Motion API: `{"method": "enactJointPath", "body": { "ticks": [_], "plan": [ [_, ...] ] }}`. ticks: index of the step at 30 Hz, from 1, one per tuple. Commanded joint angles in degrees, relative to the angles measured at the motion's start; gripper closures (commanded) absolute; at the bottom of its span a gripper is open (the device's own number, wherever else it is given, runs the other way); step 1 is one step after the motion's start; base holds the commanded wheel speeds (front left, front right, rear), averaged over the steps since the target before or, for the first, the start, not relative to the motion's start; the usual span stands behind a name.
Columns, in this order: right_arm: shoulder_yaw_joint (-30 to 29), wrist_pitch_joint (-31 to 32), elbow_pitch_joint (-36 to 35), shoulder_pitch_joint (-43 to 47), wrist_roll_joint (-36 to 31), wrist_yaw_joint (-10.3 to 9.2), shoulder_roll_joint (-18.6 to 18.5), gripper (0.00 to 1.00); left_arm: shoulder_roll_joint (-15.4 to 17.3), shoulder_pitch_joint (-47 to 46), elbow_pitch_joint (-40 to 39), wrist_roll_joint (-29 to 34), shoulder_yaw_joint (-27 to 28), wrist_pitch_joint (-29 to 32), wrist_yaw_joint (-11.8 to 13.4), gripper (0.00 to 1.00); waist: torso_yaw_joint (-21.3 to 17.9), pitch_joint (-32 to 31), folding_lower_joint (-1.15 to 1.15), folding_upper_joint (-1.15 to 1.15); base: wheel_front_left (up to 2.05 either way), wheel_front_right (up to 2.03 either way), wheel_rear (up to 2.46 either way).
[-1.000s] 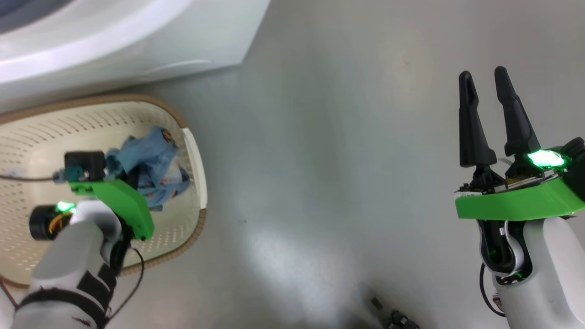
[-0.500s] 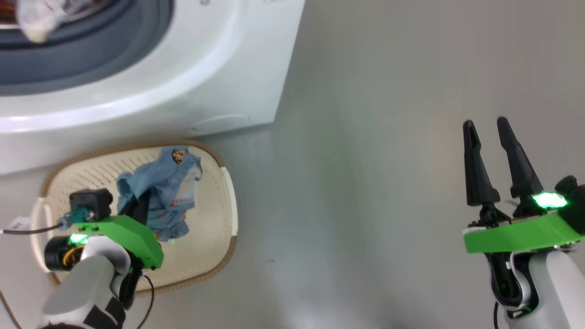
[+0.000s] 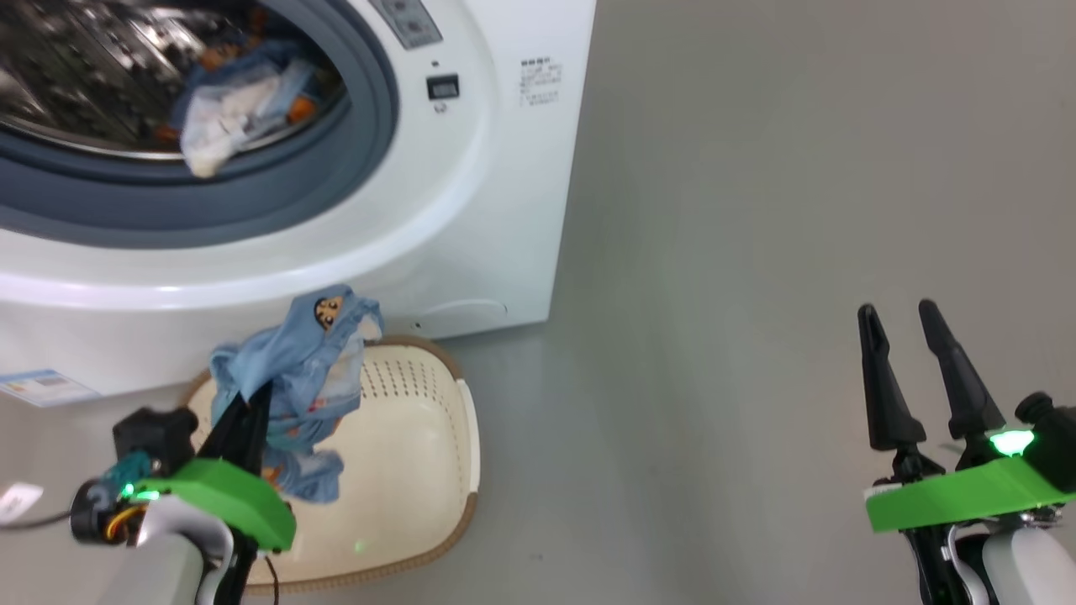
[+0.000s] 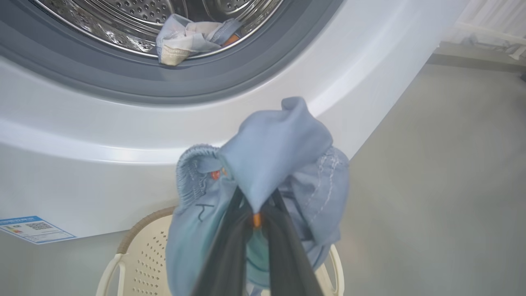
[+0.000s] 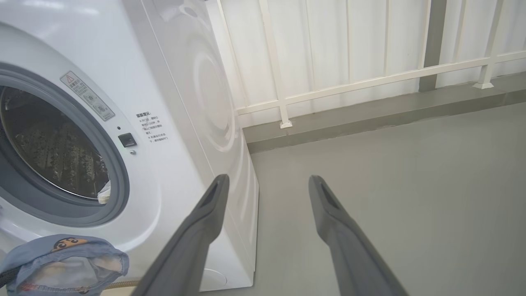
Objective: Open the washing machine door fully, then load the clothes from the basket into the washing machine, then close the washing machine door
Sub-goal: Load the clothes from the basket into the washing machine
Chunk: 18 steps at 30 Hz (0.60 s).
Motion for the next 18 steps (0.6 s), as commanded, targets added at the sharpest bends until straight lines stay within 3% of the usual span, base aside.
{"method": "enactJointPath", "body": {
  "ticks": [1,9,18],
  "plan": [
    [0.67,-0.45,-1.1,0.73,-1.03,0.31,-1.1,0.0,1.77,0.75,-2.03,0.89,2.59,-0.78,0.52,1.0,1.4,-3.56,0.01,0.0,0.0,0.0,0.0],
    [0.16,-0.45,-0.81,4.8,-1.24,0.31,-1.48,0.0,1.02,10.84,-13.56,7.53,10.27,-0.78,1.84,1.0,2.67,-8.6,0.01,0.0,0.0,0.0,0.0],
    [0.01,-0.45,-0.69,8.17,-1.39,0.31,-2.46,0.0,-1.09,19.93,-23.88,12.93,16.06,-0.78,1.25,1.0,3.8,-12.47,0.01,0.0,0.0,0.0,0.0]
  ]
}}
